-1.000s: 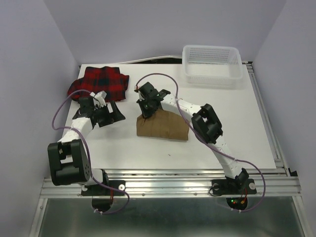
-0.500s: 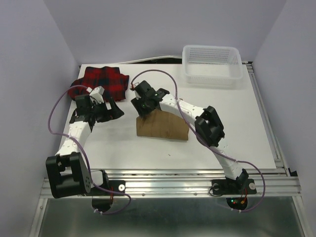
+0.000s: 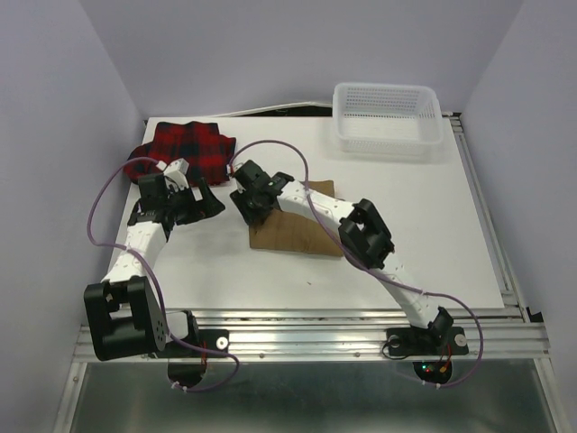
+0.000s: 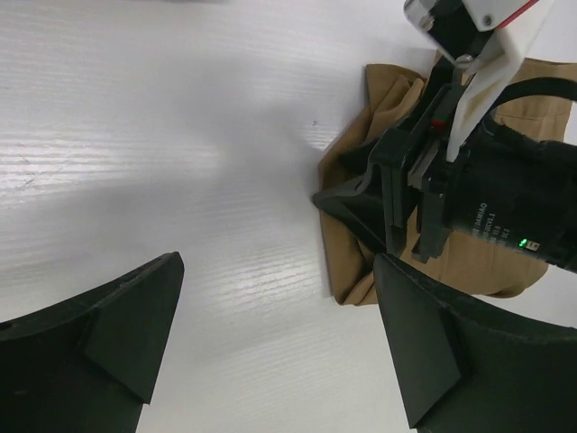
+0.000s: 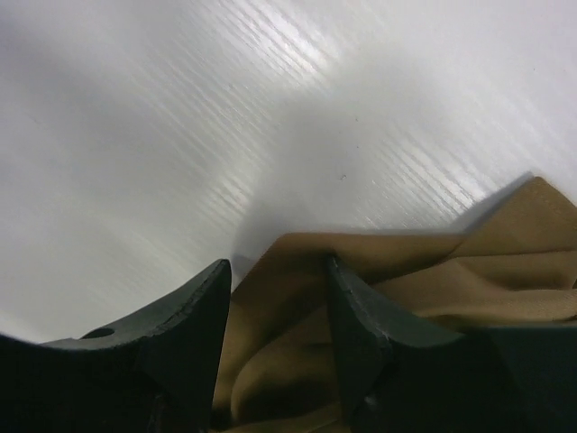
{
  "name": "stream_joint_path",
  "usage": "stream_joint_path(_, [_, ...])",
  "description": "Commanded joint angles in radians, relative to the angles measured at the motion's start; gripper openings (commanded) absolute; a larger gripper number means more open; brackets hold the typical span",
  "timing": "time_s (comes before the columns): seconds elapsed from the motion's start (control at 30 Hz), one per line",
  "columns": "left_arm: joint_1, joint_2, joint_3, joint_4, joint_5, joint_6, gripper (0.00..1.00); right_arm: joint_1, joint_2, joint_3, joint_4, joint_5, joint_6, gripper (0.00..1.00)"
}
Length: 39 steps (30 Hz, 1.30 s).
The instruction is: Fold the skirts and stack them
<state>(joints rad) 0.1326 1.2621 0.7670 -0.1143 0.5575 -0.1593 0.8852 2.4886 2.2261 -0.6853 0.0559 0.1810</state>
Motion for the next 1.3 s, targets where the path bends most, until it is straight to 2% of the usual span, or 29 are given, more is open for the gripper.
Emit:
stream_joint_path(0.0, [-0.001, -0.016, -0.005, 0.025, -0.018, -0.005, 0.99, 0.009, 0.061, 0.012, -0.034, 0.030, 0.011, 0.52])
stream_joint_path(0.03, [-0.001, -0.020, -0.008, 0.025, -0.022, -0.006, 0.99, 0.009, 0.065, 0.004, -0.040, 0.032, 0.009, 0.51])
stream_joint_path(0.1, [-0.001, -0.021, -0.017, 0.028, -0.025, -0.009, 0.99, 0.009, 0.076, -0.011, -0.042, 0.024, 0.006, 0.43])
stream_joint_path(0.17, [-0.001, -0.018, -0.024, 0.030, -0.027, -0.013, 0.99, 0.009, 0.084, -0.017, -0.046, 0.013, 0.009, 0.29])
stream_joint_path(0.2, [-0.001, -0.015, -0.032, 0.034, -0.019, -0.014, 0.99, 0.009, 0.085, -0.014, -0.046, 0.006, 0.011, 0.14])
stream_joint_path(0.27, [-0.002, -0.004, -0.043, 0.047, 0.013, -0.017, 0.99, 0.009, 0.081, 0.001, -0.051, -0.027, 0.014, 0.01])
stream_joint_path(0.4, [-0.007, 0.051, -0.034, 0.062, 0.128, -0.002, 0.99, 0.000, 0.021, 0.010, -0.033, -0.111, 0.028, 0.01])
stream_joint_path(0.47, [-0.017, 0.100, -0.026, 0.071, 0.247, 0.029, 0.99, -0.011, -0.034, -0.009, -0.004, -0.155, 0.051, 0.01])
stream_joint_path(0.63, [-0.083, 0.149, -0.064, 0.200, 0.344, -0.025, 0.99, -0.051, -0.122, -0.060, 0.061, -0.237, 0.077, 0.01])
stream_joint_path(0.73, [-0.166, 0.151, -0.090, 0.289, 0.308, -0.094, 0.99, -0.060, -0.135, -0.059, 0.061, -0.252, 0.086, 0.01])
stream_joint_path(0.9, [-0.205, 0.171, -0.155, 0.421, 0.188, -0.236, 0.99, -0.069, -0.145, -0.043, 0.066, -0.266, 0.106, 0.01])
stream_joint_path(1.2, [-0.229, 0.206, -0.166, 0.441, 0.033, -0.234, 0.99, -0.078, -0.183, -0.054, 0.064, -0.294, 0.118, 0.01])
stream_joint_path(1.27, [-0.240, 0.236, -0.155, 0.453, 0.076, -0.224, 0.99, -0.078, -0.194, -0.060, 0.066, -0.303, 0.121, 0.01])
